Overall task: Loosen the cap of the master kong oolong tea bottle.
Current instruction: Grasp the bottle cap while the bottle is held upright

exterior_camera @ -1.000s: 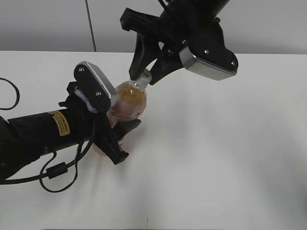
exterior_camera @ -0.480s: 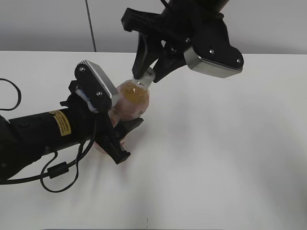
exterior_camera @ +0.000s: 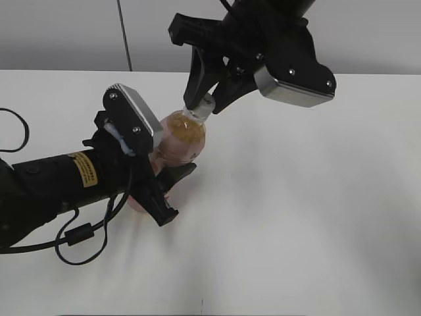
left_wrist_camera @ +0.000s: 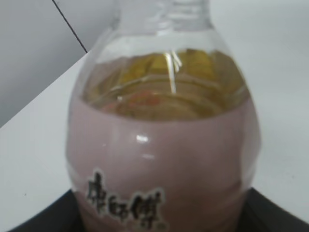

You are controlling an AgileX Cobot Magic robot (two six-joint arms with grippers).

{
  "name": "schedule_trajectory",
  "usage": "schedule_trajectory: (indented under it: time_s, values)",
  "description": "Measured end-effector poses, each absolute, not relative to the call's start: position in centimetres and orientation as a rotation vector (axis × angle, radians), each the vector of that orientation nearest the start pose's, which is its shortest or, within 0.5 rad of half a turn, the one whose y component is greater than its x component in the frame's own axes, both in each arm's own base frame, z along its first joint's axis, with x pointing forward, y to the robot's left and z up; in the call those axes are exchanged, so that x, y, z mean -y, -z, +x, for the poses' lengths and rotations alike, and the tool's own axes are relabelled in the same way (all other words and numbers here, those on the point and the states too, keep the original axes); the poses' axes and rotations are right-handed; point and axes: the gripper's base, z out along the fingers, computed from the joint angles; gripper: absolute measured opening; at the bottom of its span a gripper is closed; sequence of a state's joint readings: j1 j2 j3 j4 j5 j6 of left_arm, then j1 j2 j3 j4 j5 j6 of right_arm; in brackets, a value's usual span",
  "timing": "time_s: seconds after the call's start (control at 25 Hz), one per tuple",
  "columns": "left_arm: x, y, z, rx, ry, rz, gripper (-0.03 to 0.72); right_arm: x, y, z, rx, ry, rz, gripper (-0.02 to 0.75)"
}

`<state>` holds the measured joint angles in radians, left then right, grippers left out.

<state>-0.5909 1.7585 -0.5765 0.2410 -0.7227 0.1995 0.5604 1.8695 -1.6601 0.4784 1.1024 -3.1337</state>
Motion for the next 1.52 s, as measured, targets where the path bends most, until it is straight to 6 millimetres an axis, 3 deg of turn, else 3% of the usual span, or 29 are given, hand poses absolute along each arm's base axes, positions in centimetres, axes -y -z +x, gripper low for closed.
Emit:
schedule_trajectory:
  time_s: [0.8, 1.0, 1.2, 1.4, 1.52]
  values:
    - [18.3, -14.7, 24.8, -1.685, 0.291, 1.0, 0.393, -25.0, -29.6, 32.1, 0.481, 0.214, -2.489, 0.28]
    - [18.5, -14.8, 24.8, -1.66, 0.288, 1.021, 0.393, -25.2, -29.6, 31.9, 0.469, 0.181, -2.472, 0.425]
    - [18.5, -14.8, 24.7, -1.653, 0.289, 1.028, 0.393, -24.9, -29.5, 32.0, 0.289, 0.134, -2.527, 0.501]
    - [18.6, -14.8, 24.7, -1.65, 0.289, 1.034, 0.393, -24.2, -29.2, 32.2, 0.007, 0.095, -2.626, 0.555]
    - [18.6, -14.8, 24.7, -1.647, 0.29, 1.034, 0.393, -24.0, -29.9, 32.0, -0.177, 0.067, -2.609, 0.566]
